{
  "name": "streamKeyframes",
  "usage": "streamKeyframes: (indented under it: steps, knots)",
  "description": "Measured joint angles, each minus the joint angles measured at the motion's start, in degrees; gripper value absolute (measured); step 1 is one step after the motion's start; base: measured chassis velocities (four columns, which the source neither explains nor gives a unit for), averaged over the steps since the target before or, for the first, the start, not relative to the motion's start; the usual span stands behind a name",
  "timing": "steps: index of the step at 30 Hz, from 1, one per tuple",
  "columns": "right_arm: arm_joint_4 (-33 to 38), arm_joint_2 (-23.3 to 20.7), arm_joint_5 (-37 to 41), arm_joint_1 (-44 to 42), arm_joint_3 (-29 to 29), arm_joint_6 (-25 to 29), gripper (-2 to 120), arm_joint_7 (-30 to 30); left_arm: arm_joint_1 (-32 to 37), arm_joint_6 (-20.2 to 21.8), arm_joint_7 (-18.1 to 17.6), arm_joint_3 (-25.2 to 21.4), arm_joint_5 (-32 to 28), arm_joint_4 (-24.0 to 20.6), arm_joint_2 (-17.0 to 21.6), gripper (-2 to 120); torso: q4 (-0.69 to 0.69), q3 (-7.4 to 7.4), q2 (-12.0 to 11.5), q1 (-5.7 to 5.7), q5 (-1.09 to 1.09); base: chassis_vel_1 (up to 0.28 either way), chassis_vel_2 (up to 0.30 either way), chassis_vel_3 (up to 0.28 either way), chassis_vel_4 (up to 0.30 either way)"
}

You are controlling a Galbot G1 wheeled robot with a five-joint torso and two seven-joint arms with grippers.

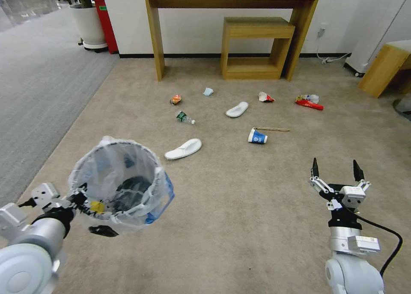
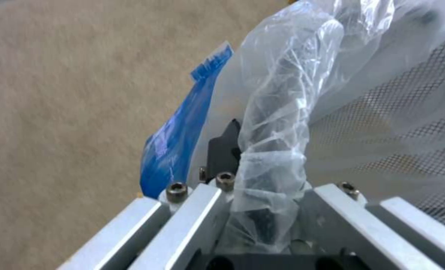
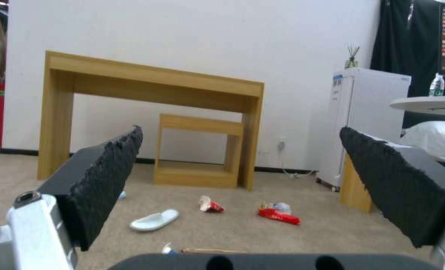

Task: Pick up the trash bin and place the garbage on the floor into it.

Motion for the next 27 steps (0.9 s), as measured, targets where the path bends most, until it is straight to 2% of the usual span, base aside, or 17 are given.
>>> streamKeyframes:
  steps: [1, 7, 19, 27]
  knots:
    - [0.04, 0.0, 0.15, -0.01, 0.01, -0.01, 100, 0.0, -0.02, 0.01, -0.56, -0.91, -1.97, -0.03, -0.12, 1, 0.0, 0.0, 0.0, 0.0, -0.01, 0.0, 0.0, 0.0, 0.0]
    - [0.05, 0.07, 0.14, -0.07, 0.04, -0.01, 100, 0.0, -0.08, -0.01, -0.92, -2.68, -2.52, 0.53, 0.08, 1, 0.0, 0.0, 0.0, 0.0, 0.01, 0.0, 0.0, 0.0, 0.0]
    - [0.05, 0.48, -0.62, -0.28, 0.15, 0.54, 100, -0.21, -0.1, -0.01, 0.26, -3.53, 0.76, 1.99, 0.78, 1, -0.01, 0.0, 0.0, 0.0, 0.01, 0.0, 0.0, 0.0, 0.0]
    - [0.11, 0.51, -0.72, -0.46, 0.35, 0.74, 100, -0.25, -0.19, 0.02, 0.6, -3.07, 1.31, 2.3, 0.33, 1, -0.01, 0.0, 0.0, 0.0, 0.01, 0.117, 0.118, -0.106, -0.12]
